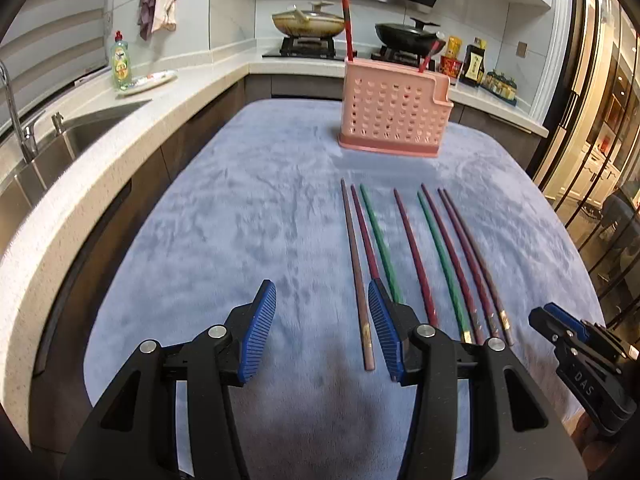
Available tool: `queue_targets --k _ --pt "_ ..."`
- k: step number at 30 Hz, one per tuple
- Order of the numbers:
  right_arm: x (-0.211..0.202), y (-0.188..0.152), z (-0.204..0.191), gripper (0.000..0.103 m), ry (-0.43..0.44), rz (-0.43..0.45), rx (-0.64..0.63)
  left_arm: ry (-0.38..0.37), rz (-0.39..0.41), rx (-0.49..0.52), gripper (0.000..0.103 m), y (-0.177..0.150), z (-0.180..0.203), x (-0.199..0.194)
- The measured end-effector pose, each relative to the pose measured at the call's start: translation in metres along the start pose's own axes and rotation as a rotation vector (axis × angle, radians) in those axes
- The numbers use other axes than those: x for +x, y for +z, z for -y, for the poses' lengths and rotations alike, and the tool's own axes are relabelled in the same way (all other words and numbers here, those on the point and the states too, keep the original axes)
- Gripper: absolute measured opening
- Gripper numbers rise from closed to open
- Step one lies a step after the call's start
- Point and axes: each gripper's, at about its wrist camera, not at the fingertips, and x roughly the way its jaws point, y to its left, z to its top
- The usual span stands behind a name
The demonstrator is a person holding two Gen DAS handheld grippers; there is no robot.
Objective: Organize utensils
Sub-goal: 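Move both open grippers back to the remaining chopsticks, then grasp a brown chopstick with the right gripper while the left gripper grasps another brown chopstick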
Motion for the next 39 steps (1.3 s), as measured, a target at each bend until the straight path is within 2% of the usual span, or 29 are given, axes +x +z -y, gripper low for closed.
queue_targets --k 20,27,31,39 --pt "0.031 -0.013 0.000 0.023 -0.016 -0.058 0.003 0.002 -0.082 -0.003 0.048 -0.024 0.000 0.021" --pt "0.037 -0.016 0.005 0.019 -0.027 -0.068 0.012 -0.004 -0.101 -0.002 0.048 -0.028 0.002 0.027" --pt "0.038 -0.017 0.007 0.017 -0.028 -0.065 0.013 -0.009 -0.104 0.001 0.056 -0.030 0.005 0.029" --pt "0.038 -0.018 0.010 0.011 -0.030 -0.061 0.020 -0.021 -0.125 0.013 0.056 -0.034 0.012 0.038"
